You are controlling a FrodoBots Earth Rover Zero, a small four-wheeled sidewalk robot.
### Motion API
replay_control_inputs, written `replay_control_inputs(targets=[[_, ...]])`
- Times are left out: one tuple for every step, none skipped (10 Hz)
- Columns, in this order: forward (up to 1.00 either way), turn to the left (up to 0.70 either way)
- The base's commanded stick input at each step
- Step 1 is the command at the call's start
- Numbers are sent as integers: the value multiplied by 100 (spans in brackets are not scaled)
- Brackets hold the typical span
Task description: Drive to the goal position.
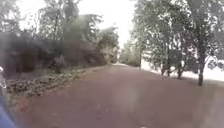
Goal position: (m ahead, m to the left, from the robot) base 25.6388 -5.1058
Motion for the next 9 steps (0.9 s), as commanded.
replay_control_inputs(targets=[[70, -1], [70, -1], [70, -1], [70, -1], [70, -1], [70, -1], [70, -1], [70, -1], [70, -1]])
